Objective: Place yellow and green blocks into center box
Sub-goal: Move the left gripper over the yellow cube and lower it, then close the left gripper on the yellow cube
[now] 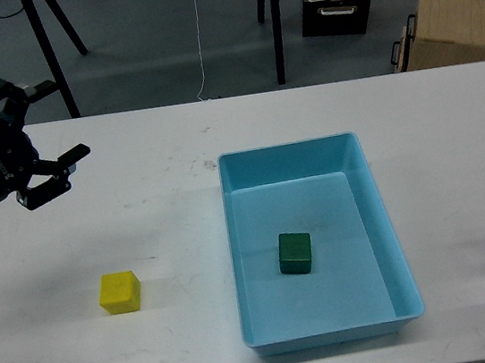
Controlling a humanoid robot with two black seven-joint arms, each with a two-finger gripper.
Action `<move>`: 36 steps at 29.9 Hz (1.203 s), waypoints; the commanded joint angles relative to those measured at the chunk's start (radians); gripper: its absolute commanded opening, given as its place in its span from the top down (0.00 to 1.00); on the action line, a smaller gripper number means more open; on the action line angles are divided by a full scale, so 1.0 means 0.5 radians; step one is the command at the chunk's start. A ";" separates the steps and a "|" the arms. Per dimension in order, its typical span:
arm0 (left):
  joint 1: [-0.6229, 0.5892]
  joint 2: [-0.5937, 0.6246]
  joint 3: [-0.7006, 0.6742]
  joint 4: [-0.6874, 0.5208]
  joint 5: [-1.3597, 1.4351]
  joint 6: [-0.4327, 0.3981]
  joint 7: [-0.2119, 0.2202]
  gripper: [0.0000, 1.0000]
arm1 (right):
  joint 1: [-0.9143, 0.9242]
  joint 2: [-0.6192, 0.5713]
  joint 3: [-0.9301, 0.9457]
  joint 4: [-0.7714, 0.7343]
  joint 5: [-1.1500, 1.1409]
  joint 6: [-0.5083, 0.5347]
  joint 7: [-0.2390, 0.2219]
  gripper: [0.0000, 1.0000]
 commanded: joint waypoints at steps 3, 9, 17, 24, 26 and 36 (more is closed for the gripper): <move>-0.881 -0.102 0.943 0.092 0.076 0.001 0.006 0.00 | -0.002 0.002 -0.004 -0.006 0.000 0.003 0.004 0.00; -1.422 -0.314 1.689 0.080 0.112 0.001 0.040 0.00 | -0.020 0.002 -0.010 -0.009 -0.003 0.000 0.004 0.00; -1.926 -0.716 2.579 -0.076 0.330 0.001 0.122 0.00 | -0.045 0.002 0.002 -0.015 0.000 0.003 0.004 0.00; -1.871 -0.870 2.847 -0.043 0.591 0.070 0.178 0.00 | -0.063 -0.001 0.005 -0.025 0.000 0.003 0.007 0.00; -1.837 -0.860 2.850 -0.021 0.600 0.076 0.181 0.00 | -0.066 0.002 0.005 -0.028 -0.003 0.003 0.004 0.00; -1.678 -0.857 2.831 0.120 0.603 0.079 0.178 0.00 | -0.066 -0.001 0.002 -0.025 -0.003 0.003 0.004 0.00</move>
